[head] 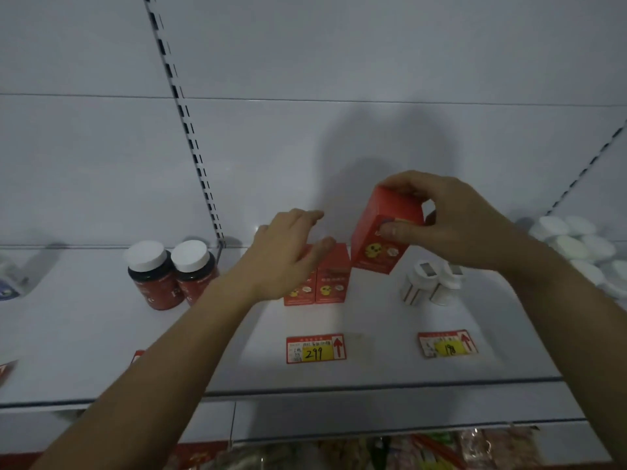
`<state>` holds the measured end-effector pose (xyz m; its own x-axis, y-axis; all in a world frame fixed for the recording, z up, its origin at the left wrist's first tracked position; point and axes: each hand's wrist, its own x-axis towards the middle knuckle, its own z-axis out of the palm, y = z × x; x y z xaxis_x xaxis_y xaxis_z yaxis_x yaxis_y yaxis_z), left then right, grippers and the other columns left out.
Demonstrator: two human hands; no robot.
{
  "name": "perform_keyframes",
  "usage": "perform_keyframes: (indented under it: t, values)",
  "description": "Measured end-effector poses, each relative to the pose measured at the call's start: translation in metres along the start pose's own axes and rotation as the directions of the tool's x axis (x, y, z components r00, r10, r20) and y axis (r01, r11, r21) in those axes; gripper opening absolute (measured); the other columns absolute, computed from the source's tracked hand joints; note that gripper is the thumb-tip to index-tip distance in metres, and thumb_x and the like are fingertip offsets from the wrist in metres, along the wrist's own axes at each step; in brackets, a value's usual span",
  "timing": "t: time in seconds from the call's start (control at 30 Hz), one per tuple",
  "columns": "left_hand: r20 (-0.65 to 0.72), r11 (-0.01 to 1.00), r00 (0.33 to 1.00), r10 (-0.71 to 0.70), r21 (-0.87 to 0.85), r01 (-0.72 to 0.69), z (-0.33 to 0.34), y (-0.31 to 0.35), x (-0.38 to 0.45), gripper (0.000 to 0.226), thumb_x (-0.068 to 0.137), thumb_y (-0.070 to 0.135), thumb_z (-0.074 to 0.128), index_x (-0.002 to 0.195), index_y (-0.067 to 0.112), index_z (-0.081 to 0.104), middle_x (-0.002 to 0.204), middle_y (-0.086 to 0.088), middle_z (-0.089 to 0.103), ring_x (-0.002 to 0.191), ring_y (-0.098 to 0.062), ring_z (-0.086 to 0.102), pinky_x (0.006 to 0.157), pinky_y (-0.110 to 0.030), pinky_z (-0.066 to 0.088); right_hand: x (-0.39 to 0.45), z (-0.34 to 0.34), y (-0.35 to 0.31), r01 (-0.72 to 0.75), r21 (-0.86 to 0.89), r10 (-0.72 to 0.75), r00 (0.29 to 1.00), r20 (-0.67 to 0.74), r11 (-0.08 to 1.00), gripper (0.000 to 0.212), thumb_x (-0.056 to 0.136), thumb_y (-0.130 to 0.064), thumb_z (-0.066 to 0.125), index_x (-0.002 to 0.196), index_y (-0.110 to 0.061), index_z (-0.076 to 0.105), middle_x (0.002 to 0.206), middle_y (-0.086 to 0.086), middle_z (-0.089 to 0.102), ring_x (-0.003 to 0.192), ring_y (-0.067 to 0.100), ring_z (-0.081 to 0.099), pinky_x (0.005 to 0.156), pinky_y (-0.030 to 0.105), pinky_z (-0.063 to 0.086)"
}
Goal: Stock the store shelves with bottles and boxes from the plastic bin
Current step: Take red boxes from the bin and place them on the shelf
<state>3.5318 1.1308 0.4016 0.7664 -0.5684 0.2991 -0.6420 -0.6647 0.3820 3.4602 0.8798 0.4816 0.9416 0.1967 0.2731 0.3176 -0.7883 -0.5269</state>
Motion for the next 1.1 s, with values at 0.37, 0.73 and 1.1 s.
perform_keyframes:
  t: [0.37, 0.73, 1.1]
  values:
    - [0.213, 0.915, 0.965, 0.155, 0.336, -0.221, 0.048, -0.021, 0.017, 0.067, 0.094, 0.069, 0.030, 0.136, 0.018, 0.039, 0.127, -0.004, 0.054, 0.109, -0.025, 0.056, 0.085, -0.045, 0.046, 0.032, 0.033, 0.051, -0.005, -0.296, 0.100, 0.946, 0.307, 0.955, 0.058, 0.081, -0.041, 0.080, 0.130, -0.025, 0.055, 0.118, -0.007, 0.061, 0.099, 0.012, 0.058, 0.080, 0.022, 0.047]
    - [0.224, 0.917, 0.964, 0.141, 0.336, -0.213, 0.048, -0.020, 0.017, 0.076, 0.088, 0.072, 0.019, 0.137, 0.017, 0.039, 0.126, -0.004, 0.054, 0.107, -0.025, 0.056, 0.084, -0.046, 0.049, 0.036, 0.070, 0.058, -0.044, -0.266, 0.137, 0.928, 0.346, 0.963, 0.060, 0.078, -0.040, 0.082, 0.128, -0.027, 0.054, 0.120, -0.004, 0.062, 0.101, 0.016, 0.060, 0.084, 0.029, 0.052]
    - [0.214, 0.928, 0.971, 0.109, 0.328, -0.176, 0.049, -0.019, 0.015, 0.075, 0.088, 0.071, 0.021, 0.136, 0.018, 0.042, 0.120, -0.002, 0.056, 0.103, -0.024, 0.056, 0.085, -0.046, 0.047, 0.031, 0.071, 0.052, -0.051, -0.270, 0.144, 0.930, 0.338, 0.962, 0.060, 0.077, -0.043, 0.082, 0.128, -0.027, 0.055, 0.118, -0.007, 0.062, 0.100, 0.014, 0.060, 0.086, 0.030, 0.053]
